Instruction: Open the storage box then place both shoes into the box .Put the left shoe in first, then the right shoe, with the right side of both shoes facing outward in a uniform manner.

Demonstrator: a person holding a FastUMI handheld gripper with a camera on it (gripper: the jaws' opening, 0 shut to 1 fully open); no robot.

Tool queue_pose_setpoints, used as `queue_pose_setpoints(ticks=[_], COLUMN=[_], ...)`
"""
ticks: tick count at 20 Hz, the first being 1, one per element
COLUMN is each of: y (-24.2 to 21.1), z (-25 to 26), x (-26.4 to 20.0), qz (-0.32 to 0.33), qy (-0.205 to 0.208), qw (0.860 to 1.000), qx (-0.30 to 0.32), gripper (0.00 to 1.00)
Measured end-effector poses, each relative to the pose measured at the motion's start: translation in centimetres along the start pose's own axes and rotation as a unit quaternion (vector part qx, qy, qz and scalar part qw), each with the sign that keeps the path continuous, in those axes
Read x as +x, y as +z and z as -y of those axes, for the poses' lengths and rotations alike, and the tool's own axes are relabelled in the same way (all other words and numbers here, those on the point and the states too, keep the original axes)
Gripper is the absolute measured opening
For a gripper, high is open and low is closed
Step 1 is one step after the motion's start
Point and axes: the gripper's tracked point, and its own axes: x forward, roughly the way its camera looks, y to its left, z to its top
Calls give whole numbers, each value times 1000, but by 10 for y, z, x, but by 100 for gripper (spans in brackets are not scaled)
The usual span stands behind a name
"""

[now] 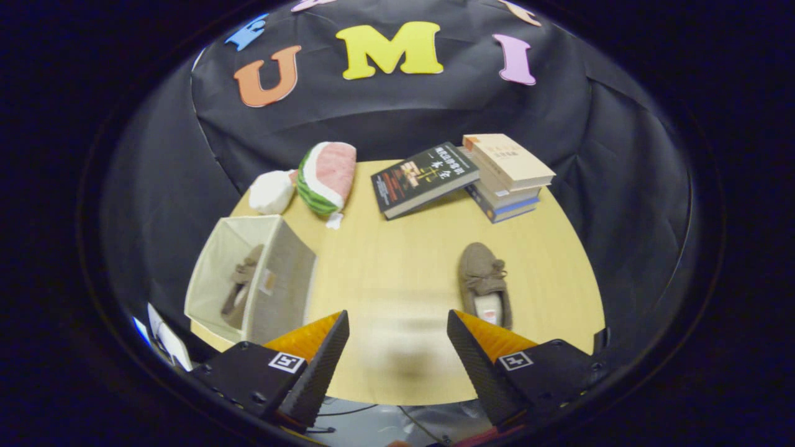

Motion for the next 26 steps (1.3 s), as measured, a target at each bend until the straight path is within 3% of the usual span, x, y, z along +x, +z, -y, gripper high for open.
queue_pose_setpoints(ticks=[10,17,19,21,22,24,26], y=[-33,-58,-61,-60,-60,-59,-61], z=[152,168,158,150,151,153,159], x=[88,157,166,169,170,168,169], qz=[-88,-157,-171,-184,-191,-195,-188], qy=[-76,-41,-2,22,21,5,-21], qw=[993,987,985,982,981,980,981], qx=[13,13,27,29,30,44,53], gripper=[96,95,87,57,42,38,13])
